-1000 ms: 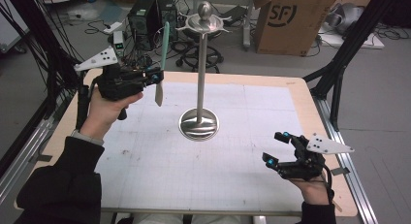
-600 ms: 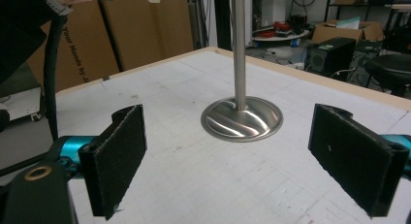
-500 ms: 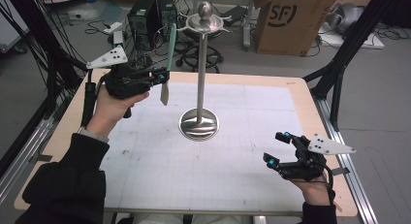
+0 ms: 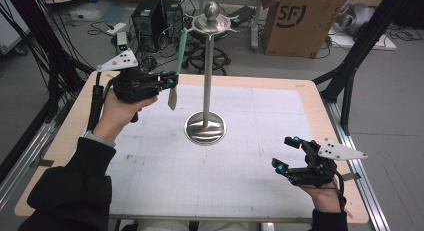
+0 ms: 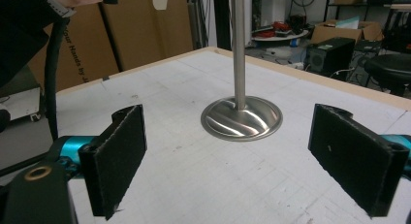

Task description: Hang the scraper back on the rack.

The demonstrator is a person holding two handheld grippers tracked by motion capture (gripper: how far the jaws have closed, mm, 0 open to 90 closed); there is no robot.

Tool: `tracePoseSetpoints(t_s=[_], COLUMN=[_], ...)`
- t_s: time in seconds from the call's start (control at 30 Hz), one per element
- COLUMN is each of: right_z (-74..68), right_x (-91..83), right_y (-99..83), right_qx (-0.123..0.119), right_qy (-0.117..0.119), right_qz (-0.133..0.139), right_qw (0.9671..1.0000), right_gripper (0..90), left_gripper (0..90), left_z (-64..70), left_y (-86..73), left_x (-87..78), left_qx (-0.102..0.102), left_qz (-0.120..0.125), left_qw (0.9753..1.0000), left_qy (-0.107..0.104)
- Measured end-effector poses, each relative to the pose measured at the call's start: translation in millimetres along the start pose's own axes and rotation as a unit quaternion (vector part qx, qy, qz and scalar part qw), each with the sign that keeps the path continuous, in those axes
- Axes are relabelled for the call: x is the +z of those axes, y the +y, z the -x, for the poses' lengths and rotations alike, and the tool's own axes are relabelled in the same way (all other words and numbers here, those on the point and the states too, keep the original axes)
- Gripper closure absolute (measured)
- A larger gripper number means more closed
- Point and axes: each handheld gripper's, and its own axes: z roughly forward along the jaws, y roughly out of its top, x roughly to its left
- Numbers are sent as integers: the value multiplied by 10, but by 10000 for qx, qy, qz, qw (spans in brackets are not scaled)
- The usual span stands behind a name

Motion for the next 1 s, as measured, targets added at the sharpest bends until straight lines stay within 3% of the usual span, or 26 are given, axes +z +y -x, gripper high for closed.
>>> tracePoseSetpoints(t_s=[0.13, 0.27, 0.4, 0.57, 0.7, 0.8, 1.0], right_z=[-2, -2, -3, -5, 9, 29, 63], right_x=[1, -2, -6, -19, -26, -11, 20], right_y=[3, 5, 9, 10, 17, 30, 19], right_qx=[-4, -17, -39, -34, -23, -14, -11], right_qy=[9, 4, -3, -19, -21, 0, 32], right_qz=[1, 7, 21, 35, 75, 95, 72], right_qw=[10000, 10000, 10000, 10000, 10000, 10000, 10000], right_gripper=[129, 129, 129, 129, 129, 129, 129], left_gripper=[801, 786, 619, 487, 342, 236, 201], left_z=[6, 27, 73, 137, 241, 310, 409], left_y=[-11, -26, -96, -277, -458, -546, -701], left_x=[43, 76, 95, 82, 70, 38, -126], left_qx=[-12, 76, 171, 288, 687, 785, 863], left_qz=[8, 12, 0, -76, -294, -339, -182], left_qw=[10000, 9999, 9998, 9994, 9966, 9957, 9951], left_qy=[-1, 144, 123, -173, -338, -358, -442])
